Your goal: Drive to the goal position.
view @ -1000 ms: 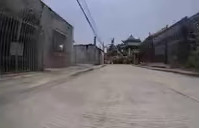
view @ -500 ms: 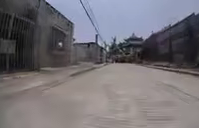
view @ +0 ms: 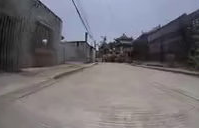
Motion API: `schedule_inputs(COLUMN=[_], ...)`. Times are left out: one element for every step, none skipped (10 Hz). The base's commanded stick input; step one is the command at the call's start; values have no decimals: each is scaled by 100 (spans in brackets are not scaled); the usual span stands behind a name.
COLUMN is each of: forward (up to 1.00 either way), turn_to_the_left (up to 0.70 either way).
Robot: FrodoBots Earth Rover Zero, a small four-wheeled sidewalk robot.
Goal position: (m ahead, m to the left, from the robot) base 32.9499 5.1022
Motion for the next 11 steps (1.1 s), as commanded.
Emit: schedule_inputs(forward=[100,100,100,100,100,100,100,100,100,100,100], turn_to_the_left=[0,0,-40,-40,-40,-40,-40,-28,0,0,0])
